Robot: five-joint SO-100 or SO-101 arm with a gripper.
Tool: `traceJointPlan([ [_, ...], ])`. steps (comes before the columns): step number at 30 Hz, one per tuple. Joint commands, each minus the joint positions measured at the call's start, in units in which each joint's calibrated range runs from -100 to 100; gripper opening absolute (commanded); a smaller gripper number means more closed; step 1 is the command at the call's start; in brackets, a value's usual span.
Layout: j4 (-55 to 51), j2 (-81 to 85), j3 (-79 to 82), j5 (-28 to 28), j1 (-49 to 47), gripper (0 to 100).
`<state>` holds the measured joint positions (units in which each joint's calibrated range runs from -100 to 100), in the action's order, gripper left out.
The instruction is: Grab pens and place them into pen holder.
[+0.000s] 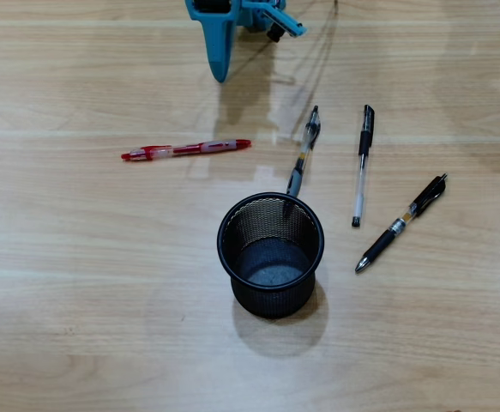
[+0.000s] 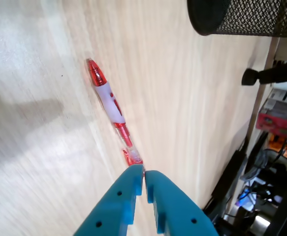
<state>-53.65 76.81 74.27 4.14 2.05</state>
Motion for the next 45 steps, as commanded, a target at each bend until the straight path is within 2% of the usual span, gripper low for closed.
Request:
traceJointPlan([
  [1,-0.16,-1.60,-5.22,2.04,1.11,2],
  [4,-0.25,-7.21,-9.83,5.97,0.56,2],
  [14,-0.34,-35.57,-36.89,27.07,0.65,2],
  [18,-0.34,-40.33,-40.96,31.31,0.47,2],
  [22,-0.34,-41.18,-41.42,33.25,0.65,2],
  [25,-0.34,-41.35,-41.42,31.41,0.83,2],
  [29,-0.25,-41.43,-42.23,18.48,2.39,2],
  [31,-1.71,-42.03,-43.41,13.82,2.30,2],
  [38,-17.74,-52.05,-53.27,1.41,2.20,2],
  [42,-26.76,-58.93,-60.51,-4.40,2.30,2],
  [45,-29.77,-62.24,-63.95,-6.91,2.11,2],
])
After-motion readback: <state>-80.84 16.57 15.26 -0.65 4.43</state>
